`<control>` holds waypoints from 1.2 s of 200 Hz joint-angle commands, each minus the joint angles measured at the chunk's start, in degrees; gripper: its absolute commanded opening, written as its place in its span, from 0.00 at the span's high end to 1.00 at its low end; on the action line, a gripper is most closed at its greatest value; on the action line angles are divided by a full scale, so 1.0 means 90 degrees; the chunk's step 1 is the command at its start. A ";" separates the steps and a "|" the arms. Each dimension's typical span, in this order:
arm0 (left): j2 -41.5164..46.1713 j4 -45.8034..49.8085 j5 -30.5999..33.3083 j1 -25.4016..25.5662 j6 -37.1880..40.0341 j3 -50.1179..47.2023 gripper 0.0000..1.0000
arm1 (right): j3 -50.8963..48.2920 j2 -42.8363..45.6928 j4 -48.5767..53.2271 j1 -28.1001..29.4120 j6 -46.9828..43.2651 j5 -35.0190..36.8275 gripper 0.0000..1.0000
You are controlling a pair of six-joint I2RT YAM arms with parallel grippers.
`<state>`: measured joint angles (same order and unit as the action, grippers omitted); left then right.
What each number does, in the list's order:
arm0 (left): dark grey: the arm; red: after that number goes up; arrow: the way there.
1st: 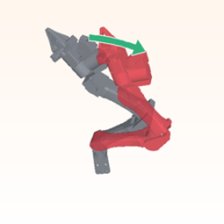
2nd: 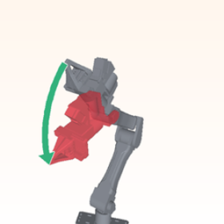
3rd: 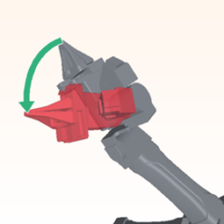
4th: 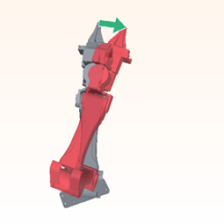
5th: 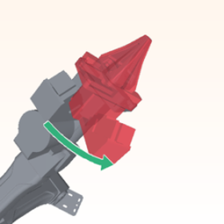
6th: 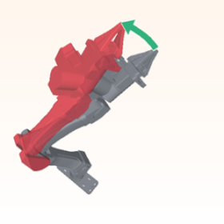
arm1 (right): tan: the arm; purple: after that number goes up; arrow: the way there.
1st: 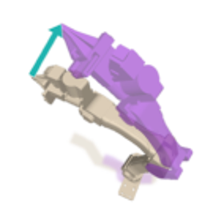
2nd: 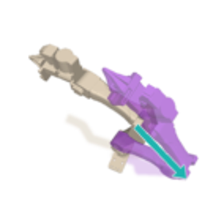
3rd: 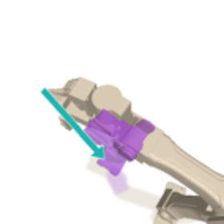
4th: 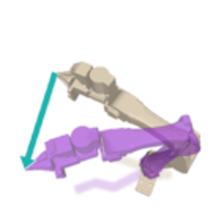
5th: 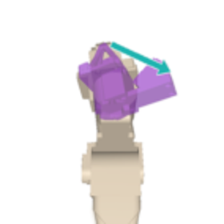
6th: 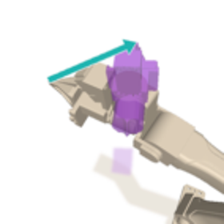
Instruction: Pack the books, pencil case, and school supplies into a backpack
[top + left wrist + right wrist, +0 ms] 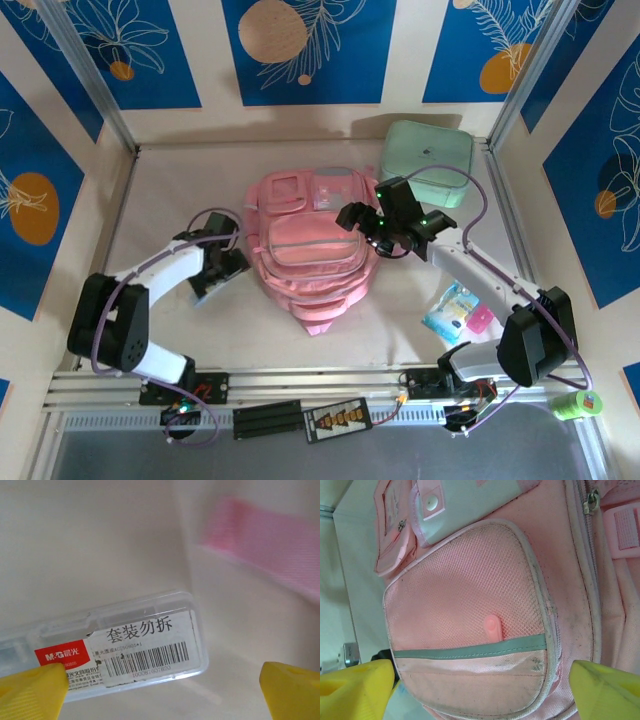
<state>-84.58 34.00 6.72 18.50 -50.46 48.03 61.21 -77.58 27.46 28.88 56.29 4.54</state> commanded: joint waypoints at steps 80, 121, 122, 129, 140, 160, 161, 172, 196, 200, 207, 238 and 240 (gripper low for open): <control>0.0084 -0.0114 -0.0773 -0.0817 0.2984 0.0355 0.00 | -0.0464 0.0139 -0.0472 -0.0055 0.0226 -0.0294 0.09; -0.0405 -0.0572 -0.1258 -0.1106 0.3273 0.0278 0.00 | -0.0473 0.0174 -0.0434 -0.0061 0.0186 -0.0345 0.10; -0.0421 -0.0554 -0.1256 -0.1107 0.3278 0.0278 0.00 | -0.0473 0.0173 -0.0434 -0.0063 0.0183 -0.0351 0.09; -0.0481 -0.0505 -0.1310 -0.1094 0.3301 0.0219 0.00 | -0.0472 0.0191 -0.0411 -0.0065 0.0181 -0.0351 0.09; -0.0441 -0.0554 -0.1531 -0.1093 0.3278 0.0038 0.00 | -0.0490 0.0218 -0.0419 -0.0074 0.0206 -0.0342 0.10; -0.0213 -0.0538 -0.1648 -0.1078 0.3209 -0.0270 0.00 | -0.0549 0.0221 -0.0543 -0.0090 0.0311 -0.0424 0.10; -0.0208 -0.0527 -0.1646 -0.1079 0.3207 -0.0284 0.00 | -0.0550 0.0217 -0.0552 -0.0092 0.0314 -0.0435 0.10; -0.0043 -0.0369 -0.1621 -0.1032 0.3168 -0.0381 0.00 | -0.0551 0.0187 -0.0659 -0.0085 0.0338 -0.0545 0.10; 0.0339 -0.0046 -0.1392 -0.0800 0.3084 -0.0542 0.00 | -0.0476 0.0105 -0.0671 -0.0050 0.0347 -0.0592 0.11; 0.0383 -0.0024 -0.1408 -0.0762 0.3066 -0.0581 0.00 | -0.0467 0.0094 -0.0660 -0.0049 0.0349 -0.0592 0.11; 0.0438 0.0014 -0.1420 -0.0695 0.3016 -0.0636 0.00 | -0.0459 0.0066 -0.0643 -0.0041 0.0358 -0.0577 0.11; 0.0586 0.0144 -0.1287 -0.0168 0.2727 -0.0844 0.04 | -0.0425 -0.0002 -0.0649 -0.0046 0.0396 -0.0582 0.11; 0.0593 0.0147 -0.1280 -0.0129 0.2711 -0.0852 0.04 | -0.0429 -0.0010 -0.0649 -0.0038 0.0396 -0.0580 0.11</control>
<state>-80.73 32.16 -5.50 13.96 -23.73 42.06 57.17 -77.06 21.80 28.38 59.05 0.71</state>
